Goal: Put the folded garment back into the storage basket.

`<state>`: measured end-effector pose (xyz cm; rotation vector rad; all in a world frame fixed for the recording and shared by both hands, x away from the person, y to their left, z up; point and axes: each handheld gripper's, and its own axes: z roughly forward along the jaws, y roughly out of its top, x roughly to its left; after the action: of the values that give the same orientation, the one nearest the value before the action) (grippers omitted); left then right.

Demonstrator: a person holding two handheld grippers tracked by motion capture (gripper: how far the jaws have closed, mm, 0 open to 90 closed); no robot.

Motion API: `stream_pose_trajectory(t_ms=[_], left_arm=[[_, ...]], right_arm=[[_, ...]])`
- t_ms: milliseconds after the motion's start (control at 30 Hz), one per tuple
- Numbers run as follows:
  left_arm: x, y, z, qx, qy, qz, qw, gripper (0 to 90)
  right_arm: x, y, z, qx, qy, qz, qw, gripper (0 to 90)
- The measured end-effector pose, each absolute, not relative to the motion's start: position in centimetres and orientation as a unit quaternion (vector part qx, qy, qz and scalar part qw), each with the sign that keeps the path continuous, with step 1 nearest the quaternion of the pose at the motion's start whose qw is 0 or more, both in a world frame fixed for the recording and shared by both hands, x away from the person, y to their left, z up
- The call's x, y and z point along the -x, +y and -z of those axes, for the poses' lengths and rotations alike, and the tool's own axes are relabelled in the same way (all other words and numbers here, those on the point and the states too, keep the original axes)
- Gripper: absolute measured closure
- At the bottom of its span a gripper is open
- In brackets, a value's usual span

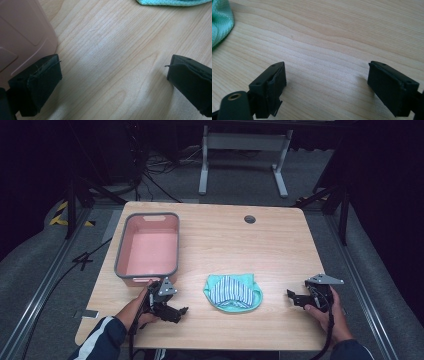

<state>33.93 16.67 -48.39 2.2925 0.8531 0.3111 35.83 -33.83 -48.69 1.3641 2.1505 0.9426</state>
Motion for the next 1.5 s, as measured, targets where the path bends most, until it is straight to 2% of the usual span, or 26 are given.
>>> stream_pose_trajectory(t_ms=[400,500,767,867,967,1100,1133,1367,1500], left_arm=[[-34.1,16.4,48.4,-0.882,0.313,-0.11,0.336,0.2],[-34.0,16.2,48.4,-0.881,0.313,-0.113,0.336,0.5],[-34.2,15.4,48.4,-0.888,0.292,-0.105,0.339,2.2],[-34.2,14.9,48.2,-0.889,0.288,-0.102,0.342,6.0],[-34.4,14.0,48.0,-0.891,0.279,-0.1,0.345,15.0],[-34.8,12.8,47.8,-0.89,0.277,-0.103,0.346,20.8],[-34.9,12.6,47.7,-0.891,0.275,-0.106,0.346,25.0],[-35.9,11.3,46.6,-0.878,0.293,-0.125,0.358,34.0],[-36.7,10.4,46.4,-0.877,0.293,-0.126,0.359,34.8]], right_arm=[[-35.7,-33.9,48.6,-0.489,0.776,-0.339,0.208,15.4],[-35.6,-34.0,48.5,-0.487,0.781,-0.334,0.201,17.7],[-35.1,-33.4,48.0,-0.468,0.795,-0.335,0.192,32.4],[-35.1,-32.7,47.9,-0.46,0.799,-0.336,0.189,33.2],[-34.9,-31.3,47.4,-0.442,0.807,-0.344,0.188,34.8],[-34.6,-29.8,46.8,-0.424,0.813,-0.353,0.186,36.0],[-34.5,-28.9,46.4,-0.412,0.817,-0.357,0.187,36.9],[-34.7,-25.3,45.6,-0.376,0.832,-0.366,0.179,40.1],[-35.3,-23.5,45.8,-0.367,0.842,-0.355,0.175,39.5]])
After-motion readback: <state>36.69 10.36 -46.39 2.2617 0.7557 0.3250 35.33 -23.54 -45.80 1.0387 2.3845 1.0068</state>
